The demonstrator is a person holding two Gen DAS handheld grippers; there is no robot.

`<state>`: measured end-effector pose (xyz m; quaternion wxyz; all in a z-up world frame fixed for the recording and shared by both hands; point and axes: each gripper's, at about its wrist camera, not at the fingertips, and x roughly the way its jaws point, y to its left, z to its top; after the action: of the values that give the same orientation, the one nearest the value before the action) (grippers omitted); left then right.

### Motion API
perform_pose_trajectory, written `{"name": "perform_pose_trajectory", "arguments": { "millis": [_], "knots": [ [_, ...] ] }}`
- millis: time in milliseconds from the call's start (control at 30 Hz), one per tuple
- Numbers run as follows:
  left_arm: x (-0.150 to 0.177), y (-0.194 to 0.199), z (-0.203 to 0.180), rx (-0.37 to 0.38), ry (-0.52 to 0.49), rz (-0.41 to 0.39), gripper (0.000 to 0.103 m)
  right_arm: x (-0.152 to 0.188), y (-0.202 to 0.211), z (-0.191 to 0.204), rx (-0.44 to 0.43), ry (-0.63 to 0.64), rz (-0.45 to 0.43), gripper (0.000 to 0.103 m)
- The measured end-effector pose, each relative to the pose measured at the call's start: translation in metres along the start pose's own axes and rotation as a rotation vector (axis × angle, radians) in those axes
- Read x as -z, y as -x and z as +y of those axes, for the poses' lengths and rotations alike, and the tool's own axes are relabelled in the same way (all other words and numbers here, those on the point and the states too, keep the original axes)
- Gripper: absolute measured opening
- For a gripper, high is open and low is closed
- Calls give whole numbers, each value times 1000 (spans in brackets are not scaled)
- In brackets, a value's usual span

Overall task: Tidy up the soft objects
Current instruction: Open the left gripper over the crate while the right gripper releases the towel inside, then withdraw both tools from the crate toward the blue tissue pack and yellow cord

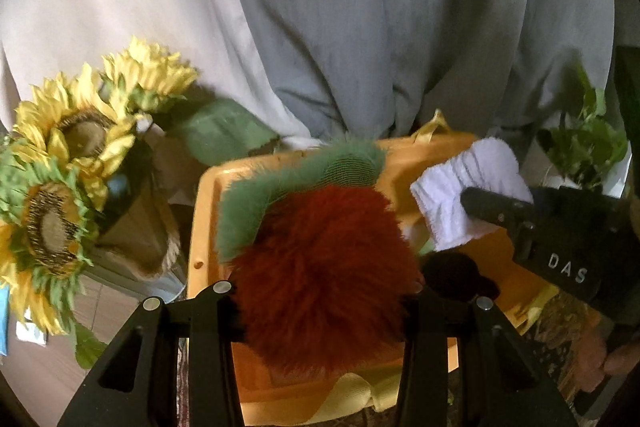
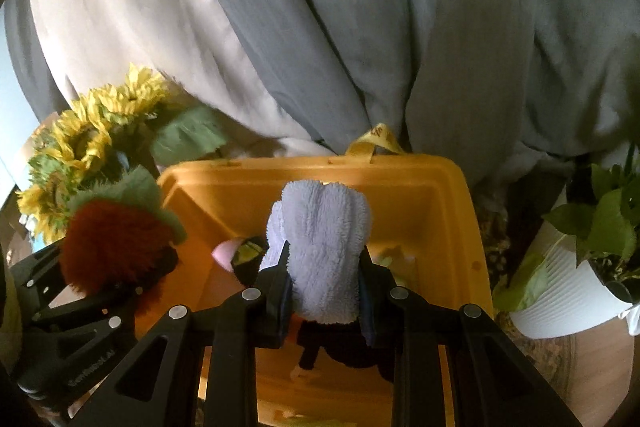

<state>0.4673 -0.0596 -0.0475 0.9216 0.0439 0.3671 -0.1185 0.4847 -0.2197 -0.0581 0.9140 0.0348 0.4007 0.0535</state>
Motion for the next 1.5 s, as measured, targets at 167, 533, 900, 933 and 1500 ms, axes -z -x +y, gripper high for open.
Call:
{"name": "perform_pose_trajectory", "arguments": {
  "millis": [167,533,900,933,1500],
  "knots": [
    [6,-17,-4,5,-21,60,45,-1,-10,-4,13,-11,39,28],
    [6,-36,-9,21,-57,115,64,-2,-24,-12,-13,-45,89,42],
    [0,-11,-5,19,-21,53,77,-8,-3,-12,-2,-53,-17,55],
    [1,-5,-4,16,-18,40,77,-8,3,-11,7,-51,-37,55],
    [18,80,-35,35,-84,-148,86,32,110,-9,149,-61,-293,82]
  ]
}}
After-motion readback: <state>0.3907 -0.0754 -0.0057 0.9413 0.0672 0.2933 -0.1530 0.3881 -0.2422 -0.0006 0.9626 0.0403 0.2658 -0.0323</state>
